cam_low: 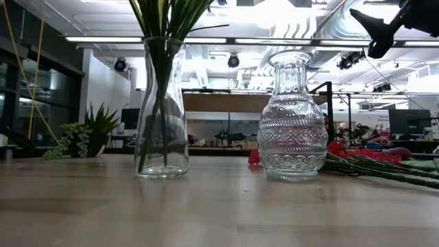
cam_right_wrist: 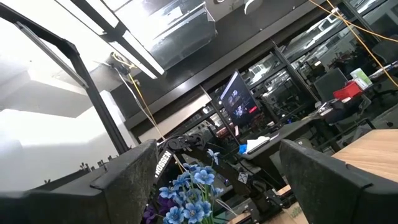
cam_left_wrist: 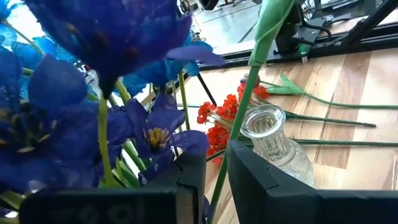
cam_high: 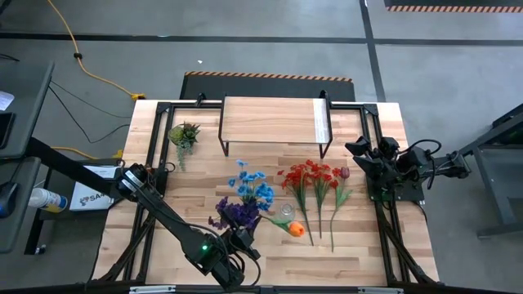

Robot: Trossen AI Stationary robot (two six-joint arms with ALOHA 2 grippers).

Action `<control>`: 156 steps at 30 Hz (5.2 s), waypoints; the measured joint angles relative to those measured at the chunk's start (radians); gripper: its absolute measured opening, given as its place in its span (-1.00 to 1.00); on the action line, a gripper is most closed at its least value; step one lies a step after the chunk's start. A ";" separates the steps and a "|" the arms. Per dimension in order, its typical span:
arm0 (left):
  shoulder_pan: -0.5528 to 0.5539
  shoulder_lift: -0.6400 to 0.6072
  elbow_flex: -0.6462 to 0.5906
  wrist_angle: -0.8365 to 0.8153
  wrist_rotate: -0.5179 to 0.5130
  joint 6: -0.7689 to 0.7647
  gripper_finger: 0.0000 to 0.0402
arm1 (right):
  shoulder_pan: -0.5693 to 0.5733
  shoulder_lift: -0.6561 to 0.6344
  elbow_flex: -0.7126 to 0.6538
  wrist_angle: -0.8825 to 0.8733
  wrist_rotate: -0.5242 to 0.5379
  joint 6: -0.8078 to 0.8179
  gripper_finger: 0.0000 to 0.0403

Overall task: Pick and place flowers into a vace then onto a shelf
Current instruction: Put the orange flower into the left transparent flower vase

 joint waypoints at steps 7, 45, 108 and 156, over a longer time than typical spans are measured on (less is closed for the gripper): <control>-0.001 -0.006 0.015 -0.015 0.009 0.012 -0.51 | 0.000 0.000 0.000 0.000 0.000 0.000 0.63; -0.015 -0.008 0.174 -0.086 0.068 0.135 -0.51 | 0.000 0.000 0.000 0.008 0.000 0.000 0.63; 0.040 0.000 0.276 -0.265 0.352 0.018 -0.66 | 0.000 0.000 0.000 0.065 -0.023 -0.026 0.63; 0.040 0.000 0.275 -0.239 0.384 -0.021 -0.71 | 0.000 0.000 0.000 0.069 -0.019 -0.026 0.63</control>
